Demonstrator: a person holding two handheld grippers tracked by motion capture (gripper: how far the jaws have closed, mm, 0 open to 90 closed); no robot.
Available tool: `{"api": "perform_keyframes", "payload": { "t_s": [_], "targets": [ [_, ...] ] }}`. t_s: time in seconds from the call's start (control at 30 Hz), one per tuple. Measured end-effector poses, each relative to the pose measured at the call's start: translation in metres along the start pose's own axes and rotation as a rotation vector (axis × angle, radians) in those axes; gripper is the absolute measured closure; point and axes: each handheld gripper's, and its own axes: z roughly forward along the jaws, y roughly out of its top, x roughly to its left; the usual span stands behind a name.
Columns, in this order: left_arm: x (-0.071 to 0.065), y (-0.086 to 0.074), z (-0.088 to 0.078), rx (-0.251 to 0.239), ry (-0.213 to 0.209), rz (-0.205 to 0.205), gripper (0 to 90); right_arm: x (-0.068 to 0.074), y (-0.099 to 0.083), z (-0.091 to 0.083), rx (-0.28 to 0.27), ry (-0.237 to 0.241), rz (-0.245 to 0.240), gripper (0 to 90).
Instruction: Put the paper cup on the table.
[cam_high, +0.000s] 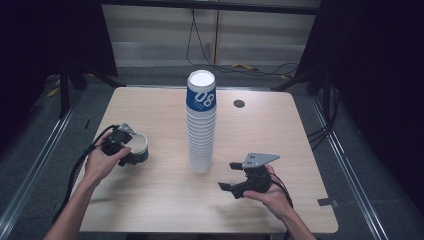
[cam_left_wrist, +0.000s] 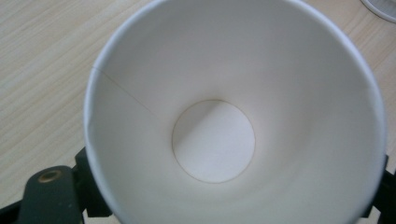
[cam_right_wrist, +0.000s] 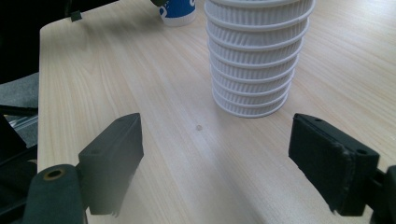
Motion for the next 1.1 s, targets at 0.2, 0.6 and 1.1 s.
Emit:
{"api": "perform_keyframes", "payload": {
  "t_s": [0.2, 0.6, 1.1],
  "targets": [
    [-0.002, -0.011, -0.001, -0.028, -0.015, -0.017, 16.1, 0.000, 0.000, 0.000, -0.003, 0.001, -0.002, 18.0],
    [-0.005, -0.037, -0.010, -0.096, -0.007, -0.056, 16.0, 0.001, 0.000, 0.000, 0.000, 0.001, 0.001, 17.9],
    [-0.047, -0.059, -0.022, -0.144, -0.013, -0.067, 16.7, 0.000, 0.000, -0.002, -0.007, -0.005, 0.002, 17.9]
  ]
}}
